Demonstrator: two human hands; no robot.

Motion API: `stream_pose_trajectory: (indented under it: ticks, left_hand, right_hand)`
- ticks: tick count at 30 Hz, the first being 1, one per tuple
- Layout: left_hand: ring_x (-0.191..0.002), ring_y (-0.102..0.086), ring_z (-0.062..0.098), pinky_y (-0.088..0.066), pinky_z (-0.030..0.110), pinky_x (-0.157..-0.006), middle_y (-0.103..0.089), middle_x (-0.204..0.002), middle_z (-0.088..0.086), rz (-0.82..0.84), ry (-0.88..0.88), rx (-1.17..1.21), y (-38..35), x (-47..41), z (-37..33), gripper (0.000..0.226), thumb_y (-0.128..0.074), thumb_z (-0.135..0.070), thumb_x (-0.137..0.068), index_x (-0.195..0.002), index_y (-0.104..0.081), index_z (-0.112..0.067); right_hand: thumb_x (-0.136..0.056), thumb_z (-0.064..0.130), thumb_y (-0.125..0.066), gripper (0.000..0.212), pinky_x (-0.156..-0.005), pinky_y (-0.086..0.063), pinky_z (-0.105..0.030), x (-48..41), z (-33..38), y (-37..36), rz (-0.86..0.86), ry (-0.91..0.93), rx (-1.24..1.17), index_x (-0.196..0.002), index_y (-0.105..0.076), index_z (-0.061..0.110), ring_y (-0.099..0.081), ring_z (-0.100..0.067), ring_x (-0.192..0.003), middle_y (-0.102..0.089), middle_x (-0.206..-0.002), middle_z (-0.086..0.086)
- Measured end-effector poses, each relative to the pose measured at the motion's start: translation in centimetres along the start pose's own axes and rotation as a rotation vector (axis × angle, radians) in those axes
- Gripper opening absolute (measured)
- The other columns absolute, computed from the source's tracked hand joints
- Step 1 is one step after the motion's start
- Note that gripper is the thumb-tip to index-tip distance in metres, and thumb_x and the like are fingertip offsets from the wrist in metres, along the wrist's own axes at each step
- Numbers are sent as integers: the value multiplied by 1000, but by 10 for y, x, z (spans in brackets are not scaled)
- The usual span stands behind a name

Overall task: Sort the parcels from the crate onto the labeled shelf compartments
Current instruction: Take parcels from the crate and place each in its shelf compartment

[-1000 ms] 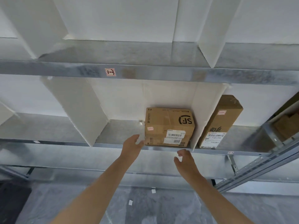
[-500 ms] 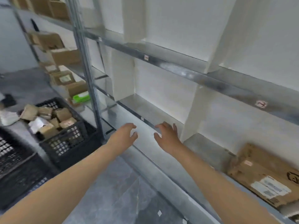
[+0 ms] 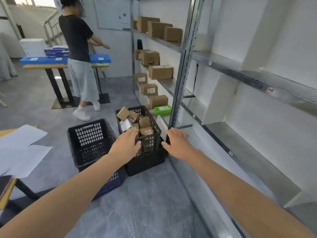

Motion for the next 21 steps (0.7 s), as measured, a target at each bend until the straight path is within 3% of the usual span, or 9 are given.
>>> stream_pose_trajectory:
  ticks: [5,9,13,21]
  left_hand:
    - [-117,-55,23,-45,35,-100,-56,-127,4,-15,95,-32,9,-14,51,37,-49,-30,-100,-131,-53,-10]
    - [-119,-51,25,-40,38,-103,-54,-128,6,-20,87,-96,14,-60,69,36,-47,-29,-100,-129,-52,-8]
    - [-126,-48,25,-38,37,-109,-51,-138,8,-49,117,-89,20,-118,78,42,-48,-25,-99,-136,-49,-6]
    - [-124,-48,23,-37,34,-107,-51,-135,6,20,154,-145,-5,-234,92,42,-46,-30,-101,-137,-46,-8]
  right_hand:
    - [-102,36,-46,49,-118,-14,-37,-56,29,-12,43,62,-35,-145,-39,15,-27,-24,-143,-39,-149,-5]
    - [-103,36,-45,57,-120,-13,-36,-108,33,-18,56,104,-39,-152,-30,13,-23,-23,-146,-34,-155,-5]
    - [-104,36,-44,58,-120,-13,-37,-161,16,-20,77,92,-65,-153,-26,13,-21,-25,-147,-31,-157,-6]
    - [-102,32,-48,53,-117,-18,-34,-271,-33,-15,110,89,-132,-149,-31,14,-27,-25,-143,-37,-152,-6]
Point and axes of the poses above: each hand's wrist, its own x-axis away from the middle knuckle, its own y-axis out of the back of the hand, z = x × y, the point moved 9 cm from there along -x, towards the middle knuckle
